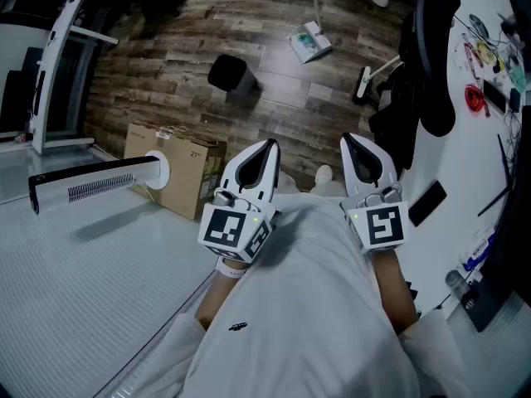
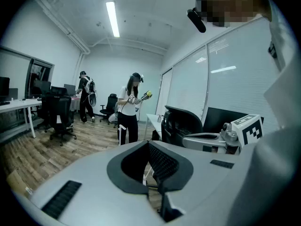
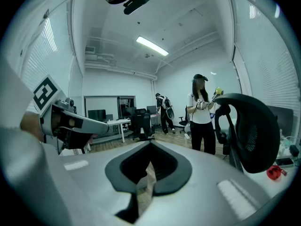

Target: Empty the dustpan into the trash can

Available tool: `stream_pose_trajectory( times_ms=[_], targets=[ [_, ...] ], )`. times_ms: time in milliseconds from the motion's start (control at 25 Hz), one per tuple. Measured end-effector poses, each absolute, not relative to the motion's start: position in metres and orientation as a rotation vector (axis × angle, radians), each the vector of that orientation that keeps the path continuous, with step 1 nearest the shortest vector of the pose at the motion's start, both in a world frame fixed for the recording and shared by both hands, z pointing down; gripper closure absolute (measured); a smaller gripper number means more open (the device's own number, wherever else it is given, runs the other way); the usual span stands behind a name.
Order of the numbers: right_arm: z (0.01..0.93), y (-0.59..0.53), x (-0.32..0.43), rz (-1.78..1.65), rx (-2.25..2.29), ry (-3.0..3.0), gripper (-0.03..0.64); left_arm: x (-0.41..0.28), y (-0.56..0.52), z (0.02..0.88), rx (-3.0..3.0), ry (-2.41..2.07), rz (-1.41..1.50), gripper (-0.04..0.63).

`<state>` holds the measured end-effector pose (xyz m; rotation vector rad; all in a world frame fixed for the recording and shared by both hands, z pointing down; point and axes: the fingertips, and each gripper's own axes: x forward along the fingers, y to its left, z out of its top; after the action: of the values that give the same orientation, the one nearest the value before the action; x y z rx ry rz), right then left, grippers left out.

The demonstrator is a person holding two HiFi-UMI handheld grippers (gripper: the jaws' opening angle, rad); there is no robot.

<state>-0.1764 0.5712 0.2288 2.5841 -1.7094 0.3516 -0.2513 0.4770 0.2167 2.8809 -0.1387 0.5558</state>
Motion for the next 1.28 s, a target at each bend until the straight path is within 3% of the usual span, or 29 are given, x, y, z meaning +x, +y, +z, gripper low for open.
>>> stream_pose_trajectory(
  times_ms=[600, 840, 1080, 1280],
  targets=[
    [0.239, 0.601, -0.155, 0.403, 2.696, -1.659, 0.607, -0.228, 0.507, 0.21, 2.911, -0.082, 0.565, 0.589],
    [0.225, 0.594, -0.156, 0.271, 2.64, -1.782, 0.606, -0.215, 0.497, 0.208, 2.914, -0.079, 0.557, 0.589],
    [0.222, 0.57, -0.14, 0.235, 2.573, -1.829, 0.607, -0.176, 0.478, 0.214, 2.89, -0.024, 0.557, 0.589],
    [0.25, 0.533, -0.114, 0.434, 2.499, -1.9, 0.606, -0.132, 0.449, 0.217, 2.9, 0.059, 0.556, 0.589]
  ],
)
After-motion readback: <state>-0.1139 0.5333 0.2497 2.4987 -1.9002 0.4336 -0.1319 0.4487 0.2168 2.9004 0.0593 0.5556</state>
